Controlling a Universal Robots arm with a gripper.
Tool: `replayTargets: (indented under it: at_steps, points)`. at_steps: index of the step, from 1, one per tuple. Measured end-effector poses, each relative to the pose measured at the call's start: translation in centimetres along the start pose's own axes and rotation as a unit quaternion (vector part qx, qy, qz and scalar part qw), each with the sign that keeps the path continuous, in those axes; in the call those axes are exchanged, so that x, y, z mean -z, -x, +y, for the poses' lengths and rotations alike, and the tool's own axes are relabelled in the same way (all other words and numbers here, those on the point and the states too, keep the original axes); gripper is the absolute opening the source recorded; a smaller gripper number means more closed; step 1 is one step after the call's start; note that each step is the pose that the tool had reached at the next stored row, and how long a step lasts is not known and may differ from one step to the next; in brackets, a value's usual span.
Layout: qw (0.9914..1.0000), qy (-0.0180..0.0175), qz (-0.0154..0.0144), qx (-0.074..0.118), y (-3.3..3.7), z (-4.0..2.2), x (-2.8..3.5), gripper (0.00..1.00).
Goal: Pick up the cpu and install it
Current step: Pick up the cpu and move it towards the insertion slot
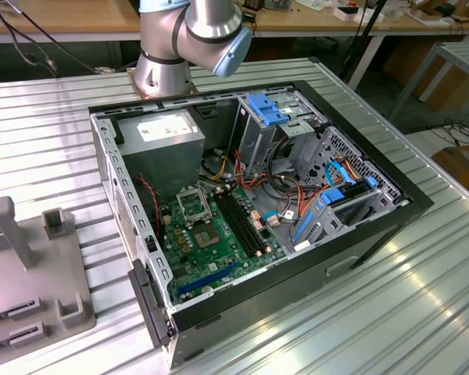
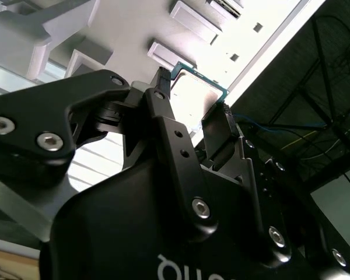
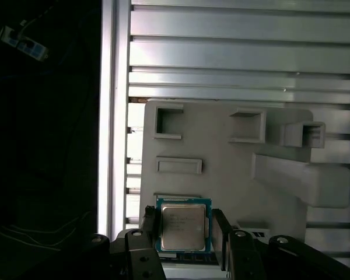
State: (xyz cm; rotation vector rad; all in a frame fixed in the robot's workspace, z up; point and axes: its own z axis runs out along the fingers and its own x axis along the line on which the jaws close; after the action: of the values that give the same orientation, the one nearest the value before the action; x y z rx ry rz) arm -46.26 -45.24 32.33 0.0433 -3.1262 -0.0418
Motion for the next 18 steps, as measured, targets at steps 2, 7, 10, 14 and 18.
replayTargets:
  at_steps: [2, 7, 10, 14, 18]
  points:
    - [1.0, 0.0, 0.0, 0.0, 0.0, 0.0, 0.14, 0.47]
    - [1.0, 0.0, 0.0001, 0.0, -0.01, 0.01, 0.46, 0.47]
    - [1.0, 0.0, 0.0002, 0.0, -0.01, 0.02, 0.69, 0.47]
    - [1.0, 0.0, 0.0002, 0.0, -0.01, 0.03, 0.94, 0.47]
    - [1.0, 0.0, 0.0004, 0.0, -0.02, 0.03, 1.24, 0.47]
